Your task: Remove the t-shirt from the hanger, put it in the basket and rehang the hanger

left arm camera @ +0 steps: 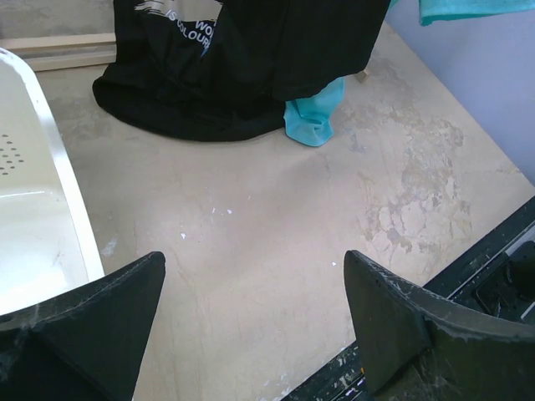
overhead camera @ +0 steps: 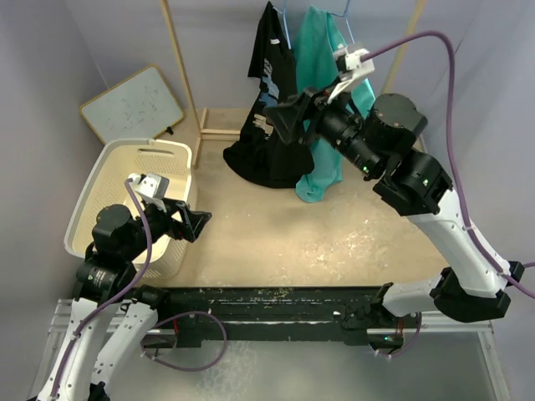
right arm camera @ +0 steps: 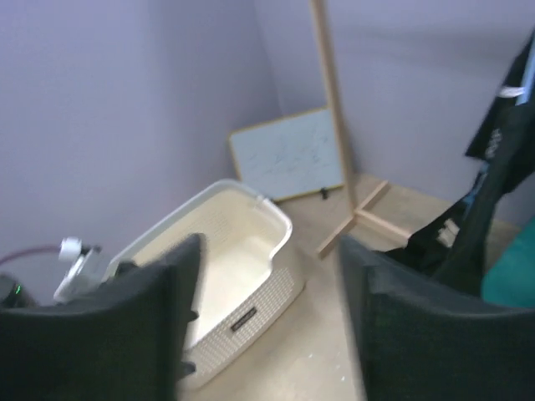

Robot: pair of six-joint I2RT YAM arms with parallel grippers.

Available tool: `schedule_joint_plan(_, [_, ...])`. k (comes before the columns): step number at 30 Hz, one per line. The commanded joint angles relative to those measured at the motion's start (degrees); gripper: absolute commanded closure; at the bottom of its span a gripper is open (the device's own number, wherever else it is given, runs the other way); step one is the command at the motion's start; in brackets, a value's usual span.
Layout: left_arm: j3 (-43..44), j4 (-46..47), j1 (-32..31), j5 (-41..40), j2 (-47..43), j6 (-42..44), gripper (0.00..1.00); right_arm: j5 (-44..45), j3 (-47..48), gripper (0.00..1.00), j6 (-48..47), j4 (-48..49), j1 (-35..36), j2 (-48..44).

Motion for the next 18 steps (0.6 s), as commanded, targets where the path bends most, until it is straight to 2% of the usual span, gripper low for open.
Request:
schedule_joint_plan(1, [2.23,1.23,0.33,-0.26,0.14,0.77,0.10,14.92,7.20,0.20,-7.16,-3.20,0.21,4.28])
schedule_joint_plan(2, [2.23,1.23,0.36,-0.13,0.24,0.76,0.10,15.77,7.15,0.02,-8.07,-2.15,0.25,4.23])
schedule_joint_plan(3, [2.23,1.22,0.37,0.05,0.36,0.76,0.10,16.36,6.45,0.00,-9.52,-0.52,0.22,3.87])
schedule_joint_plan(7, [2.23,1.27,0.32,0.26,0.40,0.90,0.10,17.76,3.43,0.01,-13.08,4.58,0.21,2.65])
schedule_joint_plan(10, [2.19,1.33,0.38,0.46,0.12,0.94,0.10,22.58,5.52,0.03,-14.03,4.11,0.02,5.05])
schedule_joint_plan(14, [1.99,1.48,0.37,0.89,0.21,1.04,0.11,23.48,15.37,0.07,-12.56,-2.45,-3.59,12.04])
schedule_joint_plan(18, [2.06,1.35,0.32,0.96,0.77,1.19,0.11,12.00,33.79,0.15,-7.18,-15.69,-15.11,21.93])
